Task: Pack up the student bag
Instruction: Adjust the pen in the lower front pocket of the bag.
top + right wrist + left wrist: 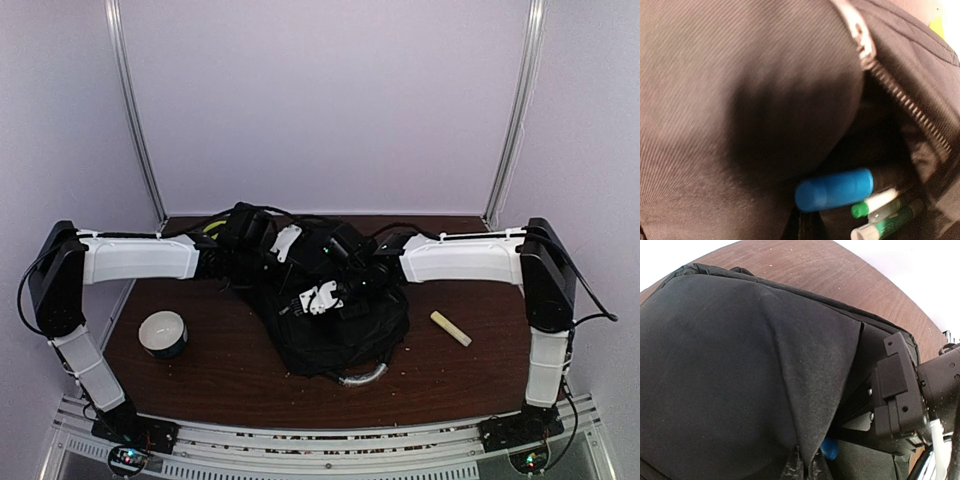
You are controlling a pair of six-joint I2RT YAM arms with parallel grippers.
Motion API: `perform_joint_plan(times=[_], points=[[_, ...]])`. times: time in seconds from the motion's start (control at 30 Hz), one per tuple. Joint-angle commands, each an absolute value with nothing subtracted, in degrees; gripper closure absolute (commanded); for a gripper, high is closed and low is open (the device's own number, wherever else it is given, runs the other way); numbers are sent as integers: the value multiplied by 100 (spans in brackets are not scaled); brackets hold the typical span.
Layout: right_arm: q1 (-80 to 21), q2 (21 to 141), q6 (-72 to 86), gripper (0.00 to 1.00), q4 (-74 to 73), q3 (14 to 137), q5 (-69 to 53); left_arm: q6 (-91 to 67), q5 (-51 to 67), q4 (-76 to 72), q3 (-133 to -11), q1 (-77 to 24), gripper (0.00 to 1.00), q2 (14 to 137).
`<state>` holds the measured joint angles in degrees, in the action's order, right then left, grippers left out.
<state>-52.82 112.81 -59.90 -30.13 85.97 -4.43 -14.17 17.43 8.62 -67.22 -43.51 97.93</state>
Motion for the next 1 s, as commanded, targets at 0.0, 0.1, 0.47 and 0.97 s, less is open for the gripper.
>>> perform_joint_plan(times=[0.0,0.1,0.47,0.97], points=[[-5238,10806,-5916,100,-2983,8252,-384,-1347,1942,394,-6754,-4377,100,9536],[-5238,10644,-5866,100,-3005,8126,-534,-1328,1927,413,-6759,-4383,100,9541],[-5252,10944,-5781,100,-2936,8287,-546,-1332,1938,465,-6750,-4378,100,9515],[-5248,11433,-5468,100,-1196,8342,431,-1354,1934,516,-6807,-4380,100,9510]])
